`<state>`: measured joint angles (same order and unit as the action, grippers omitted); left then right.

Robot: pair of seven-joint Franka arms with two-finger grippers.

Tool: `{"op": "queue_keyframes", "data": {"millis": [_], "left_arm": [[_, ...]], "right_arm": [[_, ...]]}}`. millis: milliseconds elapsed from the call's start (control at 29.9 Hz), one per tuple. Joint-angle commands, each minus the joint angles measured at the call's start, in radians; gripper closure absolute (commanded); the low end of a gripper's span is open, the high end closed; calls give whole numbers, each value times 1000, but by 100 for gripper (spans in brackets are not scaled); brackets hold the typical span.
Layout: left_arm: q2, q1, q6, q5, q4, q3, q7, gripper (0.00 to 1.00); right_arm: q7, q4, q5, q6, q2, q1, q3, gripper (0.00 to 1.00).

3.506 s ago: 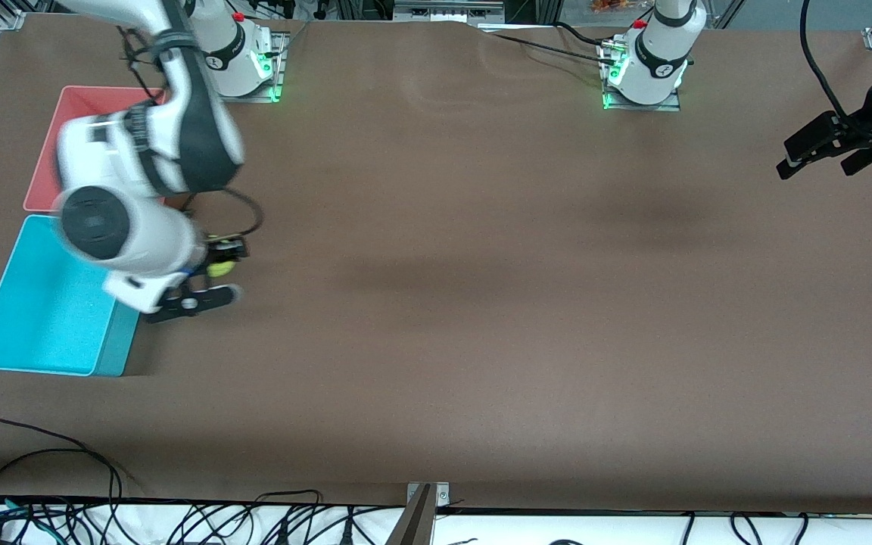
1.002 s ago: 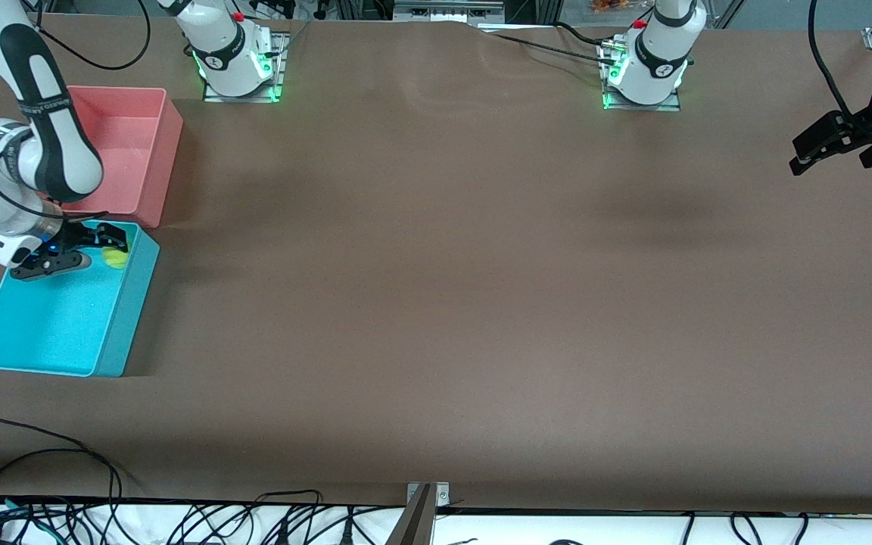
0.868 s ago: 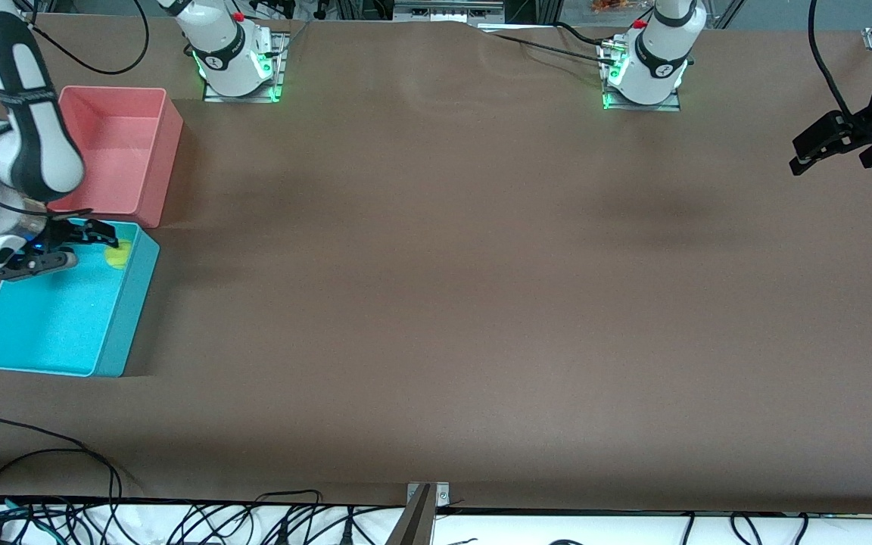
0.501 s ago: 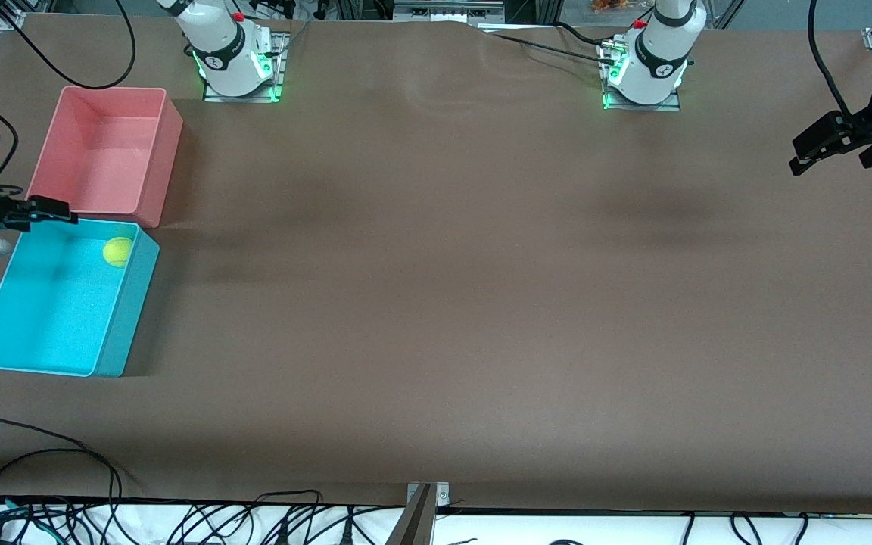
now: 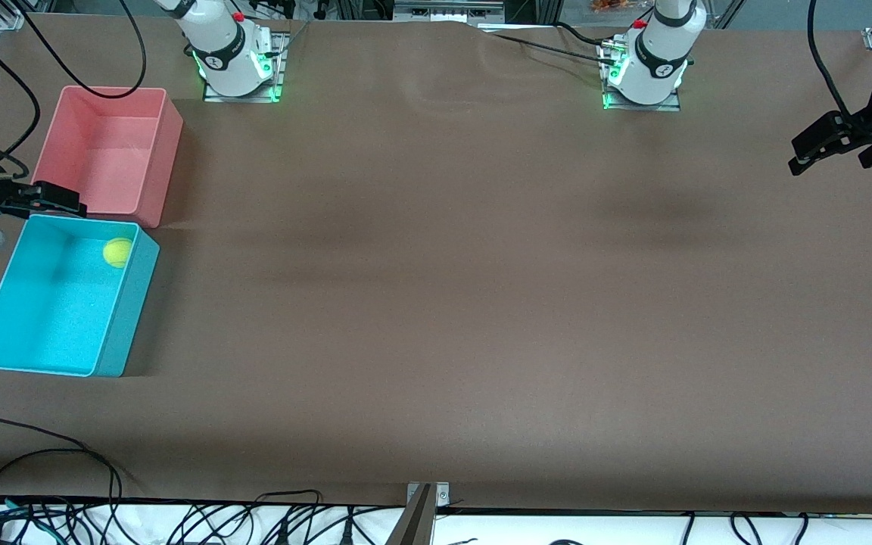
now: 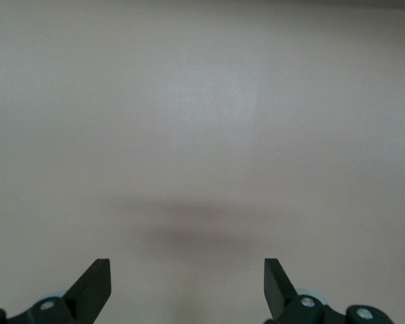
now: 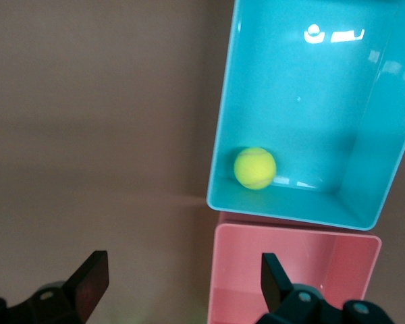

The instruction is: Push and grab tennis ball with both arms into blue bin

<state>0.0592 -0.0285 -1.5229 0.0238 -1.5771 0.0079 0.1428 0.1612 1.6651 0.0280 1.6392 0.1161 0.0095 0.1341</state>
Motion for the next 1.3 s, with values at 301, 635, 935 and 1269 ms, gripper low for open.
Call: {"op": "queue_keyframes", "data": {"millis": [301,635,935,1269], "left_arm": [[-9,-1,21,13,25,-3,-15,0],[-9,-1,21,13,25,-3,-15,0],[-9,-1,21,13,25,-3,-15,0],[-9,-1,21,13,23,-5,-15,0]], "right_arm": [[-138,-215,-52,-225,1,24,-77,0],[-229,-197,-49,-283,-68,18,-99,0],[-223,-102,-65,-190,-108,18,-91,0],[-230,-38,-74,34,-104,20,-93,0]]}}
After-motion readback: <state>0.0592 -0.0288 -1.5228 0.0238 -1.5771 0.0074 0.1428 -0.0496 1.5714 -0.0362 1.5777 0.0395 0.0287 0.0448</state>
